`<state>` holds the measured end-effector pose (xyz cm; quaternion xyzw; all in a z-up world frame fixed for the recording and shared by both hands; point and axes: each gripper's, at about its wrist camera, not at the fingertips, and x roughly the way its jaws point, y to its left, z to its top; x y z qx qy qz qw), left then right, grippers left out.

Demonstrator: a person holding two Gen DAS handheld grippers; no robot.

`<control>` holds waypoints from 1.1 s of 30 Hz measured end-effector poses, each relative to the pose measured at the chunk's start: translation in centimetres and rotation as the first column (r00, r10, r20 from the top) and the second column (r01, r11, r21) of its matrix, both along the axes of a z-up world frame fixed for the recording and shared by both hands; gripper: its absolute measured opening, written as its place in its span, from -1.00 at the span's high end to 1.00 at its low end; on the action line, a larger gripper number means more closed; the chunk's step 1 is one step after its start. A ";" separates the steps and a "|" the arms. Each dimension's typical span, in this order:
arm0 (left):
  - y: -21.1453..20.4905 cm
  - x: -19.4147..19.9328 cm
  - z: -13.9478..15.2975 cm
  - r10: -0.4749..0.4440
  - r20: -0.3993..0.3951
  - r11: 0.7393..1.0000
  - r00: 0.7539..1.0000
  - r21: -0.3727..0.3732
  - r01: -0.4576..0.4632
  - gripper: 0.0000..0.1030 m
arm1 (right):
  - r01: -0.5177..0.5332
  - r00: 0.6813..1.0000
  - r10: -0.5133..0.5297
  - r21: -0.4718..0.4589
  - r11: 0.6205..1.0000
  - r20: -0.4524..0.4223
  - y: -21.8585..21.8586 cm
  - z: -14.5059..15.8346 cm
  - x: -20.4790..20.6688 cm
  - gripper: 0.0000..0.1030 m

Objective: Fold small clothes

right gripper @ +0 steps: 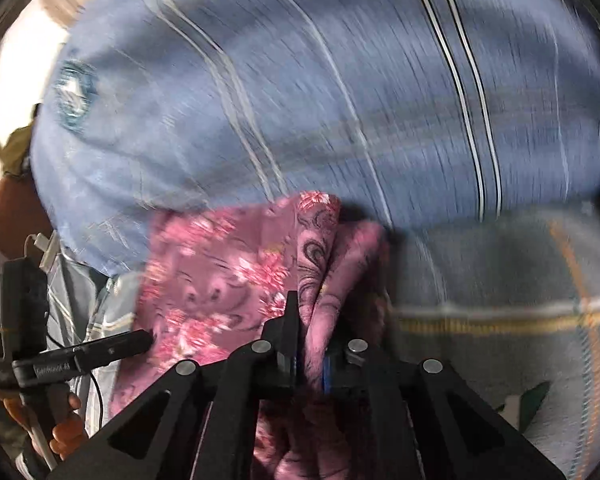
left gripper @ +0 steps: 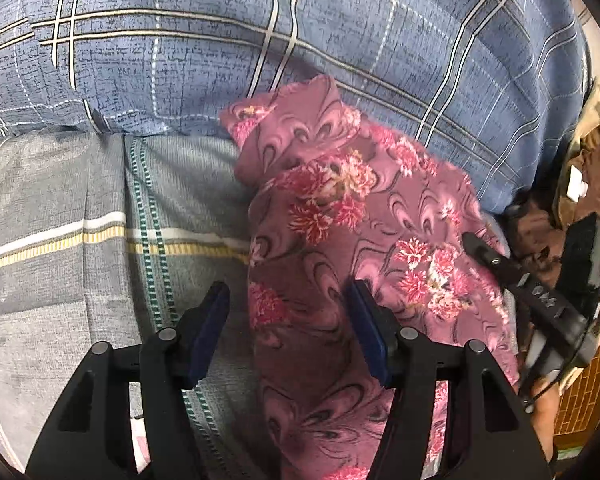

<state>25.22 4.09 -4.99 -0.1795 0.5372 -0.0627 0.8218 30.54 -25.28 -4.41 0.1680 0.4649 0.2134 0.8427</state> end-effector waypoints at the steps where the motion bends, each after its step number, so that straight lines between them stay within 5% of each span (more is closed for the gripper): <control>1: 0.0 -0.2 0.3 0.004 0.004 1.000 1.000 -0.018 -0.004 -0.16 | 0.014 1.000 -0.014 0.040 0.999 -0.002 -0.8 0.4 -0.4 0.64; 5: 1.4 -3.4 2.2 -0.025 0.040 0.994 0.999 -0.107 0.029 -0.16 | 0.020 1.000 -0.021 0.196 0.980 0.004 -5.5 2.3 -4.8 0.43; 9: 0.5 -7.1 2.3 -0.038 0.064 0.987 0.997 -0.154 0.048 -0.16 | -0.064 0.997 0.054 0.237 0.969 0.050 -6.8 2.9 -9.7 0.36; 12: -0.8 -8.1 0.5 -0.043 0.000 0.989 0.999 -0.142 0.043 -0.16 | -0.096 0.995 0.092 0.138 0.986 0.033 -4.6 1.9 -10.8 0.26; 14: -1.7 -8.5 -0.1 -0.046 -0.043 0.990 0.998 -0.136 0.040 -0.16 | -0.121 0.993 0.120 0.045 0.992 0.009 -3.0 1.0 -10.9 0.54; 15: -1.5 -9.0 0.1 -0.046 -0.046 0.989 0.998 -0.140 0.039 -0.16 | -0.136 0.990 0.135 0.024 0.990 0.038 -2.7 1.6 -11.5 0.86; 18: -2.1 -10.5 0.5 -0.056 -0.015 0.994 0.998 -0.091 0.054 -0.16 | -0.074 0.990 0.065 0.072 0.995 0.121 -4.1 3.8 -12.9 0.91; 24: -3.3 -10.9 -0.4 -0.093 -0.034 0.995 0.995 -0.044 0.092 -0.16 | 0.044 0.998 -0.046 -0.044 0.998 -0.036 -7.1 -0.8 -11.8 0.99; 29: -2.3 -12.1 2.3 -0.096 0.064 0.992 0.993 -0.075 0.101 -0.16 | -0.004 0.997 -0.012 0.186 0.983 0.082 -7.8 3.3 -13.3 0.65; 31: -2.5 -11.6 2.4 -0.090 0.061 0.993 0.994 -0.070 0.094 -0.16 | -0.040 0.996 0.027 0.146 0.988 0.087 -6.1 3.4 -13.2 -0.15; 33: -3.3 -10.9 1.6 -0.091 0.033 0.993 0.995 -0.067 0.093 -0.16 | -0.047 0.995 0.046 0.009 0.999 0.093 -4.1 2.8 -13.2 -0.07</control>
